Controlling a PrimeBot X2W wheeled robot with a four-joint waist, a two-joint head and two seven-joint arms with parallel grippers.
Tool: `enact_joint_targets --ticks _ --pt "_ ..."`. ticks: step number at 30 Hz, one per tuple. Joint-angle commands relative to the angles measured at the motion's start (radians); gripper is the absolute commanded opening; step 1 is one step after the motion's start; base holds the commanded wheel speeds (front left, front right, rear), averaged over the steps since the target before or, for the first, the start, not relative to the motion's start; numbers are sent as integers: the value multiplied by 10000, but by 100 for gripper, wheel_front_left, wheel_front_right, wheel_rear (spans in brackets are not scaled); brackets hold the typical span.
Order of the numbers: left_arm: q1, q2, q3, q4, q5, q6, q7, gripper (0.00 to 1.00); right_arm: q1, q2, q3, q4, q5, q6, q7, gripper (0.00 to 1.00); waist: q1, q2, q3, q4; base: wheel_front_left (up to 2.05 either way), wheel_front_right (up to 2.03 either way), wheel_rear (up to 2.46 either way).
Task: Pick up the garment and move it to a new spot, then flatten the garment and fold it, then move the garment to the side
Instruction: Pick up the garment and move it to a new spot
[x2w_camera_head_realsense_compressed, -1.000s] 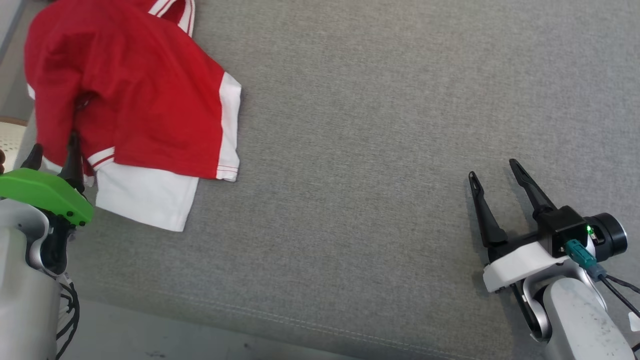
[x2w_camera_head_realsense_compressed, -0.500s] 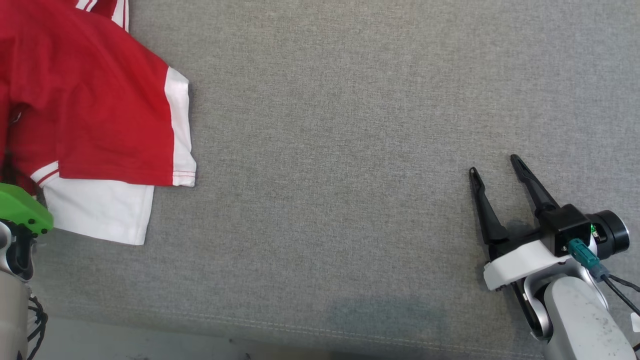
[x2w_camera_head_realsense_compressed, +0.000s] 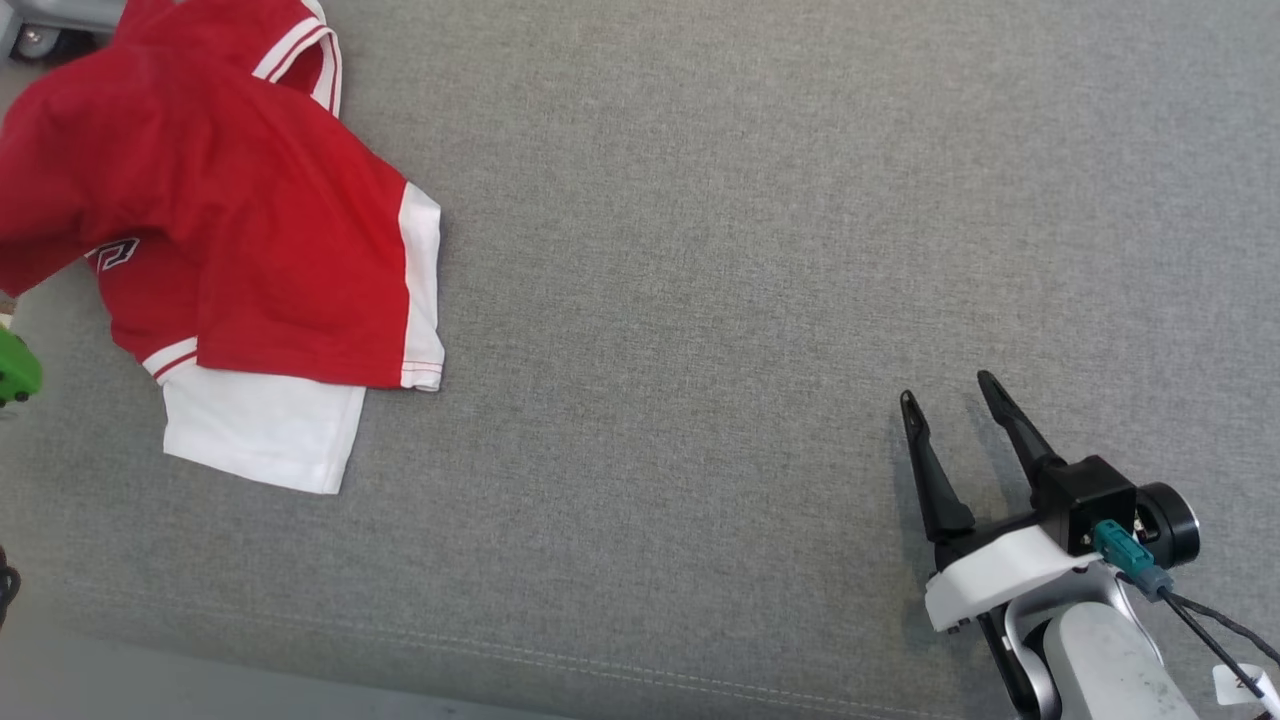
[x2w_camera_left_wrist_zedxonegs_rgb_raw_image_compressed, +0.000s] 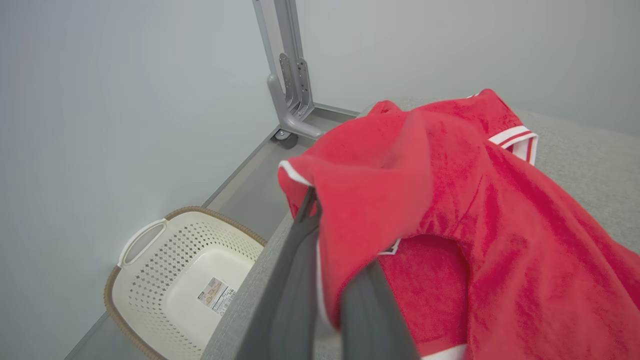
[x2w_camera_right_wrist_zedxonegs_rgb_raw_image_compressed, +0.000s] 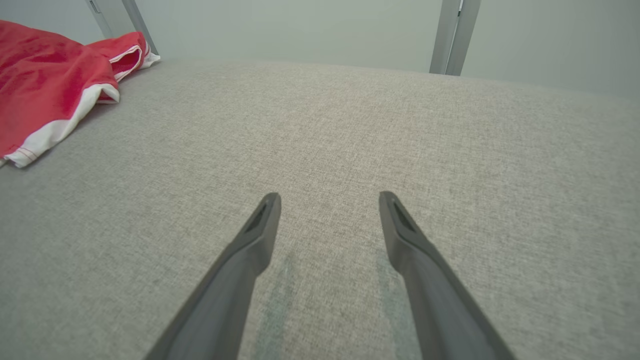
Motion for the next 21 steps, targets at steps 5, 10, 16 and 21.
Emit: enact_joint_targets --ticks 5,10,16,21 --pt "-186 -121 -324 -1600 109 -104 66 0 417 287 -8 149 184 -3 -31 100 -1 0 -1080 -151 0 0 0" --pt "409 -450 -589 -4834 -291 -36 1023 0 782 479 -63 212 350 -3 -31 100 -1 0 -1699 -758 0 0 0" --pt "1183 -749 -968 -8666 -545 651 2520 0 936 516 61 191 729 -3 -33 100 -1 0 -1872 -1625 0 0 0" --pt "1500 -1204 -1467 -11140 -687 1258 3452 0 844 518 100 168 1003 -3 -33 100 -1 0 -1880 -2383 0 0 0"
